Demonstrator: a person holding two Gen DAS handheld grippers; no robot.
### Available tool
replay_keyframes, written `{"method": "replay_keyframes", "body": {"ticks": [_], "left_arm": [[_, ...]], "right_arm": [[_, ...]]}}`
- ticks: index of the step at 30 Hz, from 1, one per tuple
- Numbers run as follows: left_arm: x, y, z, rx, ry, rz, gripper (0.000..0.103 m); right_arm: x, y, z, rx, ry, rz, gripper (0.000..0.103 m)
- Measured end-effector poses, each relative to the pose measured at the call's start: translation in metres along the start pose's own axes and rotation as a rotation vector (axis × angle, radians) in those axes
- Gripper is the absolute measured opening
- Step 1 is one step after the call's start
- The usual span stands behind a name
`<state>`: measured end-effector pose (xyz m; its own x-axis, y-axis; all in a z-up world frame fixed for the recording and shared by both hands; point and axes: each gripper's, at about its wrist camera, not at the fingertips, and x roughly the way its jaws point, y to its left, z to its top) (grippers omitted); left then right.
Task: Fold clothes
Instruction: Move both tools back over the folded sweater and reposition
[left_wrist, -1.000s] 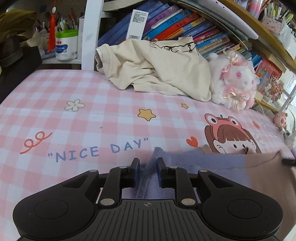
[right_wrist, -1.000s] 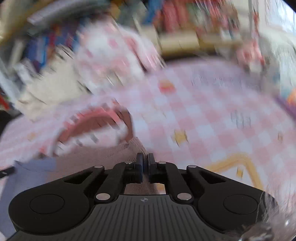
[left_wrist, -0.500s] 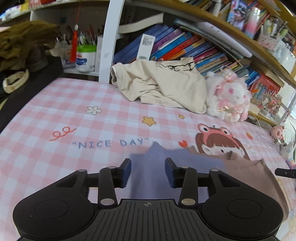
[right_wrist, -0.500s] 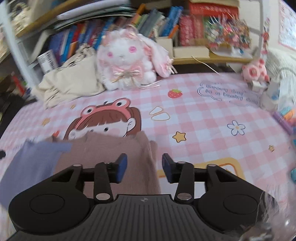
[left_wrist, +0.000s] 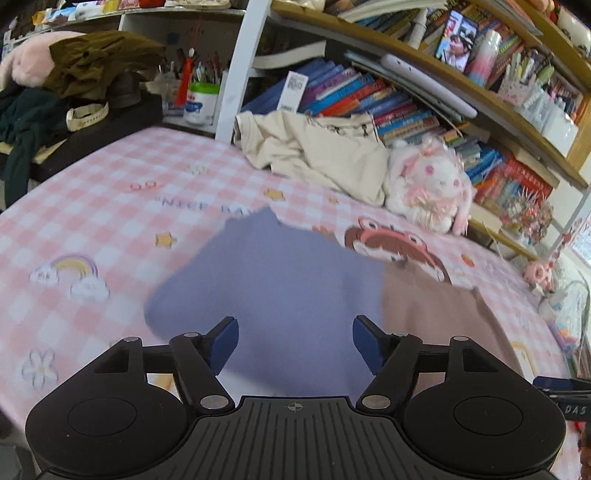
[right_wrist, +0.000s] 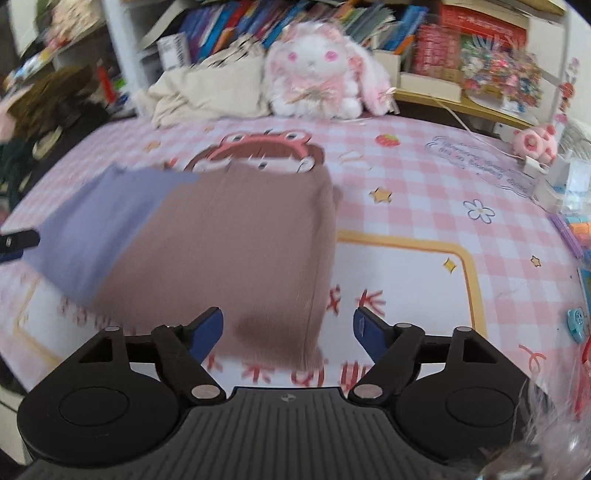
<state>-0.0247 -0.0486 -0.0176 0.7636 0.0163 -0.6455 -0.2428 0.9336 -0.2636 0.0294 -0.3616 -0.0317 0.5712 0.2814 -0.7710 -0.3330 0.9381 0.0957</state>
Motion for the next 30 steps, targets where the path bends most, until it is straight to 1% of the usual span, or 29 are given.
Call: {"method": "replay_keyframes", "body": {"ticks": [2,7,9,13,20,23,30], "left_arm": [[-0.006,-0.007,-0.010,0.000,0.001,0.016,0.079],[-0.016,-0.020,-0.029,0.001,0.023,0.036,0.082],[-0.019,-0.025,-0.034,0.005,0.031,0.045,0.085],[-0.023,-0.030,-0.040,0.012,0.032,0.046,0.086],[-0.020,-0.032,-0.041,0.058,0.070,0.040,0.088],[-0.016,-0.029,-0.037,0.075,0.104,0.025,0.088],[-0.006,-0.016,-0.030,0.113,0.151,-0.014,0.088]], "right_arm": [[-0.001,0.003,-0.007,-0.031,0.010,0.013,0.079],[-0.005,0.010,-0.020,-0.096,0.024,0.035,0.084],[-0.007,0.012,-0.024,-0.115,0.026,0.043,0.085],[-0.009,0.015,-0.026,-0.134,0.027,0.047,0.087],[-0.008,0.025,-0.025,-0.125,0.044,0.038,0.089],[-0.006,0.032,-0.022,-0.113,0.054,0.021,0.089],[-0.005,0.056,-0.021,-0.121,0.058,-0.008,0.091]]}}
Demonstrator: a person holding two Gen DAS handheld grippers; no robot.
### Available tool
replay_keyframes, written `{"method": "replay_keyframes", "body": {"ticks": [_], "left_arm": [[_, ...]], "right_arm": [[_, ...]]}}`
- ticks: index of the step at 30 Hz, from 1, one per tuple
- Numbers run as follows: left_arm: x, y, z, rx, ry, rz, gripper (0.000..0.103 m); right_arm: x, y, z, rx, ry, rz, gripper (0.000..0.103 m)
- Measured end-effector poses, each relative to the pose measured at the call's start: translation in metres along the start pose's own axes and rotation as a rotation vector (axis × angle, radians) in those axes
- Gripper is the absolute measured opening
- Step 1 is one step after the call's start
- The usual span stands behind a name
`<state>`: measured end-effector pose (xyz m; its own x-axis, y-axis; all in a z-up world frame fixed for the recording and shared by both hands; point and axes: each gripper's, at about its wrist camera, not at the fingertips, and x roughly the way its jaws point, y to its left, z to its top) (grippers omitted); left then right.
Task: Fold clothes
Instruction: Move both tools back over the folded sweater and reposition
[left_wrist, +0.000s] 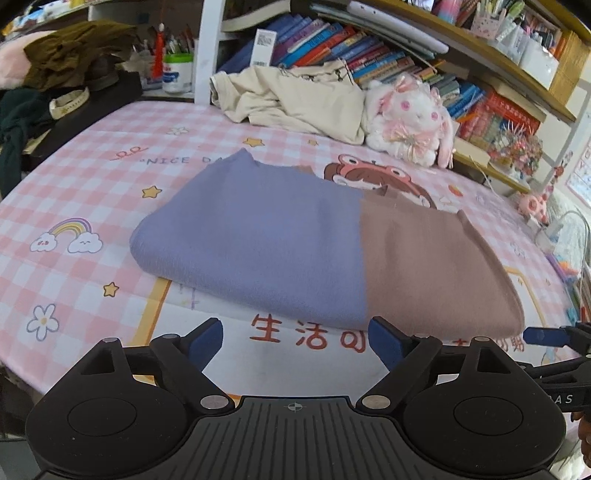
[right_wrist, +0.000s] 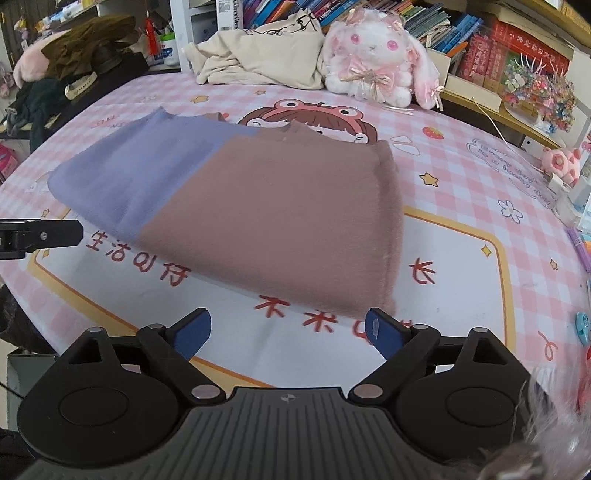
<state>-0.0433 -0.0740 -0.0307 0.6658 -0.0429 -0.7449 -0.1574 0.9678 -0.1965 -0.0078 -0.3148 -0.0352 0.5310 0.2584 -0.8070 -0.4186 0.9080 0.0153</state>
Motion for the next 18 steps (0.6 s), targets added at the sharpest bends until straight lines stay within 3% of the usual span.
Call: {"method": "replay_keyframes", "body": {"ticks": [10,18], "left_arm": [[0.009,0.022,0.008,0.027,0.058,-0.121,0.088],[0.003,0.037,0.015,0.050,0.035,-0.127,0.089]], "right_arm": [[-0.001,0.022,0.000,0.045,0.003,-0.056,0.091],[-0.010,0.038,0.001,0.082,-0.051,-0.089,0.091]]}}
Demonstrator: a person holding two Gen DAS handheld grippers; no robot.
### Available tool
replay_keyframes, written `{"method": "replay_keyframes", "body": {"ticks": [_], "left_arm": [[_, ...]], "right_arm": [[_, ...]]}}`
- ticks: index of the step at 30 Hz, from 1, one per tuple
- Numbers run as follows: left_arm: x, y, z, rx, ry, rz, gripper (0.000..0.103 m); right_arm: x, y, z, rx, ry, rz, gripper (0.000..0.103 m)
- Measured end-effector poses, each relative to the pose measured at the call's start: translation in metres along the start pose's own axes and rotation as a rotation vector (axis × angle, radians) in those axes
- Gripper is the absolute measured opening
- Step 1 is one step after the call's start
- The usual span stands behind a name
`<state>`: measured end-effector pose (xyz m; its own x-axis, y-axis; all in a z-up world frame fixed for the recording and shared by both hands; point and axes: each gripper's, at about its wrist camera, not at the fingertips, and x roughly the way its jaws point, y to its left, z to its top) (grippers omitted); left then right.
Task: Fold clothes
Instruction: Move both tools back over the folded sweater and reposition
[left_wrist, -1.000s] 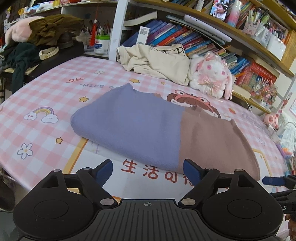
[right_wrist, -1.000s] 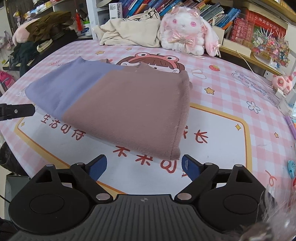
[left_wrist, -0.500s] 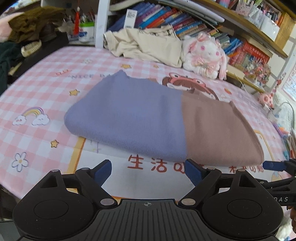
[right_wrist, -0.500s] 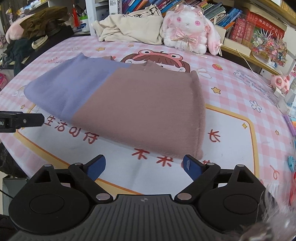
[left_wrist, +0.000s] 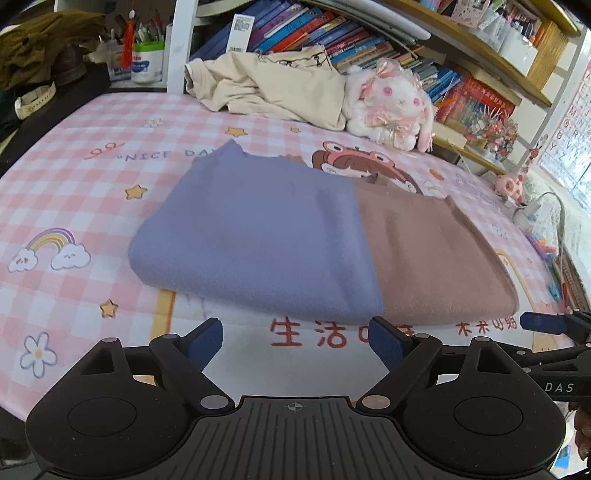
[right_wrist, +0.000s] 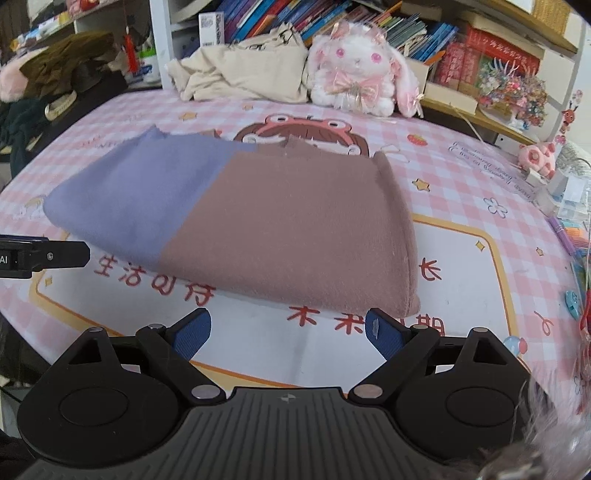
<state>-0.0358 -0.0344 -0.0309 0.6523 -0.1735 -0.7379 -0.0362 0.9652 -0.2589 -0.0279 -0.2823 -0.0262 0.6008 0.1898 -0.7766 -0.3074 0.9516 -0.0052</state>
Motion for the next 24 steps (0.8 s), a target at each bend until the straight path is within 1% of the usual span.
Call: {"method": "replay_keyframes", "body": {"ticks": [7,10,14,19,21,24], "left_arm": [[-0.002,0.029,0.003,-0.104,0.006,-0.086,0.088],[-0.001,0.037,0.004,-0.133,0.002,-0.103,0.088],[0.003,0.041,0.006,-0.124,0.007,-0.079,0.088],[0.007,0.045,0.006,-0.107,0.032,-0.100,0.088],[0.008,0.051,0.007,-0.131,0.042,-0.107,0.088],[0.011,0.068,0.009,-0.231,0.056,-0.140,0.087]], "right_arm": [[0.000,0.015,-0.001,0.001,0.010,-0.036,0.091],[-0.001,0.020,-0.001,-0.001,0.012,-0.042,0.091],[0.000,0.024,-0.002,0.006,0.034,-0.064,0.091],[0.002,0.027,-0.002,0.028,0.053,-0.082,0.092],[0.001,0.029,-0.001,0.027,0.050,-0.084,0.092],[0.000,0.032,0.000,0.022,0.044,-0.085,0.092]]}}
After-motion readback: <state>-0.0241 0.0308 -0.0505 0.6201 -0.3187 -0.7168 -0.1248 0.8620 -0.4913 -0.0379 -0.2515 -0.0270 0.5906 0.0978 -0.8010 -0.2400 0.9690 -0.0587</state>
